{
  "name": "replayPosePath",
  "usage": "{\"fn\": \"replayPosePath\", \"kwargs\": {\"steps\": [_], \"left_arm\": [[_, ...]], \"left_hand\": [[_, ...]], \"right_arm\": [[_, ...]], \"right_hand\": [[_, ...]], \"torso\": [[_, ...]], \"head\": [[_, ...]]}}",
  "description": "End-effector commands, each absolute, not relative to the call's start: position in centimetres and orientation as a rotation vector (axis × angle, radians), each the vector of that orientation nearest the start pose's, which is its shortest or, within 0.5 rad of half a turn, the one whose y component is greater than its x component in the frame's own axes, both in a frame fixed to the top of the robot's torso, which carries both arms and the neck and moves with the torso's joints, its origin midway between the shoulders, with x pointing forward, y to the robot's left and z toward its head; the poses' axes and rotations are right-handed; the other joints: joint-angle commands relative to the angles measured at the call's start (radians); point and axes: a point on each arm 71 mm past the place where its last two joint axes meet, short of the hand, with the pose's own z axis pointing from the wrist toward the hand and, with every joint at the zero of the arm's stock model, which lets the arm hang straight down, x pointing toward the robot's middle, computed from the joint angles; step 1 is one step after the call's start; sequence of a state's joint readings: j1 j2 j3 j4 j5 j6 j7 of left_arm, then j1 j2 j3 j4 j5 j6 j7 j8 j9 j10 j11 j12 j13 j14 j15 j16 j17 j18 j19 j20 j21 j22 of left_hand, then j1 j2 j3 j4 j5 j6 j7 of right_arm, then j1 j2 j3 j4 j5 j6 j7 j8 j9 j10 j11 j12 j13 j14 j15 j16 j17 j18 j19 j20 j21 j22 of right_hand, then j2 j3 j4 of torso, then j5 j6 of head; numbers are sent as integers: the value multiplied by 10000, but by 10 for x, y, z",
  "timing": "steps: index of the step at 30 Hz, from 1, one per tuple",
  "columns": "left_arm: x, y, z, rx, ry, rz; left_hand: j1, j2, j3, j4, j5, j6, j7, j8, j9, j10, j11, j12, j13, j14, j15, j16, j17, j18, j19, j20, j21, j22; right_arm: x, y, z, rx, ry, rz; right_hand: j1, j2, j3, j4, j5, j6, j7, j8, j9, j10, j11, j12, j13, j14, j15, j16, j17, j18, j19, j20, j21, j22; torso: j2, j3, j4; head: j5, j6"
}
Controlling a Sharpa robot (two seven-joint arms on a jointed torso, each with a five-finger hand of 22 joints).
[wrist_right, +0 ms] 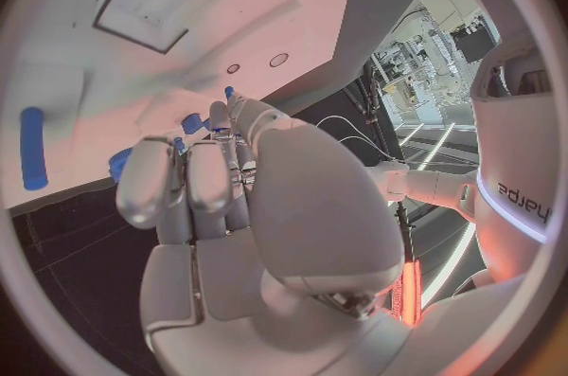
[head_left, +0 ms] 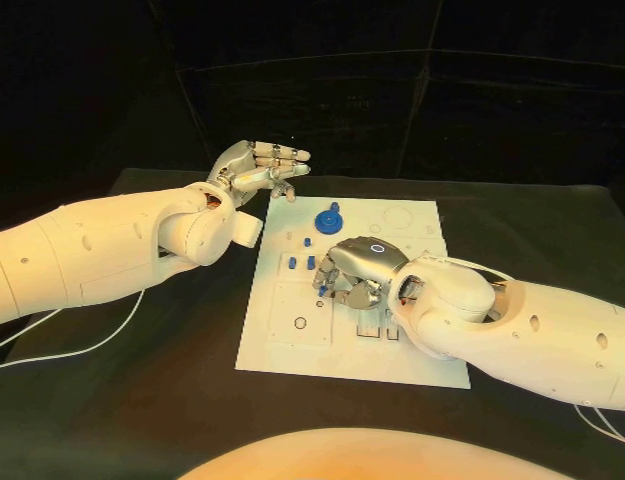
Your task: Assemble the parts on the task board
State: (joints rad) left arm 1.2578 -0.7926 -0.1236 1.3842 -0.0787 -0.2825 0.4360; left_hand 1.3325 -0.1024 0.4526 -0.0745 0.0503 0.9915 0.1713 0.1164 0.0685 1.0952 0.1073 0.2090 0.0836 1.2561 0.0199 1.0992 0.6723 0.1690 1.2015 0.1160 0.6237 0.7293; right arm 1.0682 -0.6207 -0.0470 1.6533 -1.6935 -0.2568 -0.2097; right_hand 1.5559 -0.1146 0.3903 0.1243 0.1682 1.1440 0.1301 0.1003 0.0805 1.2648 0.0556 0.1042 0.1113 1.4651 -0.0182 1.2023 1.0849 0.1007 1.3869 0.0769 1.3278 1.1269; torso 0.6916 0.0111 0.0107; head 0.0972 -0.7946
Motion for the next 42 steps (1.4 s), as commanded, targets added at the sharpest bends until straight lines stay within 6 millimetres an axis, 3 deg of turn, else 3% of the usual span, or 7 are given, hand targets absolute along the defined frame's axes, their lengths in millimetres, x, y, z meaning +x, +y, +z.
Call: {"fn": "replayPosePath", "kwargs": {"steps": [1,42], "left_arm": [[515,223,-182,-9717,14271,-14808],[516,226,-184,-9822,14375,-14661]], "left_hand": [[-44,24,-54,-18,23,7,53,11,14,-49,-6,40,9,-90,-4,-41,-10,129,-80,6,-35,-16],[-53,51,-75,-4,25,10,58,19,16,-74,-3,52,8,-99,0,-36,-19,131,-83,12,-46,-24]], "right_arm": [[407,-53,-225,-4913,17015,8408],[406,-48,-236,-5220,17503,7948]], "right_hand": [[-136,14,81,-8,-27,41,25,12,7,37,20,-51,-14,306,-83,-24,-15,-134,29,-2,59,-1],[-238,12,101,-27,-36,29,31,-12,1,37,27,-91,-14,300,-76,-28,-42,-135,24,3,65,7]], "torso": [[-2,-8,14],[-4,-10,3]], "head": [[5,-31],[101,-180]]}}
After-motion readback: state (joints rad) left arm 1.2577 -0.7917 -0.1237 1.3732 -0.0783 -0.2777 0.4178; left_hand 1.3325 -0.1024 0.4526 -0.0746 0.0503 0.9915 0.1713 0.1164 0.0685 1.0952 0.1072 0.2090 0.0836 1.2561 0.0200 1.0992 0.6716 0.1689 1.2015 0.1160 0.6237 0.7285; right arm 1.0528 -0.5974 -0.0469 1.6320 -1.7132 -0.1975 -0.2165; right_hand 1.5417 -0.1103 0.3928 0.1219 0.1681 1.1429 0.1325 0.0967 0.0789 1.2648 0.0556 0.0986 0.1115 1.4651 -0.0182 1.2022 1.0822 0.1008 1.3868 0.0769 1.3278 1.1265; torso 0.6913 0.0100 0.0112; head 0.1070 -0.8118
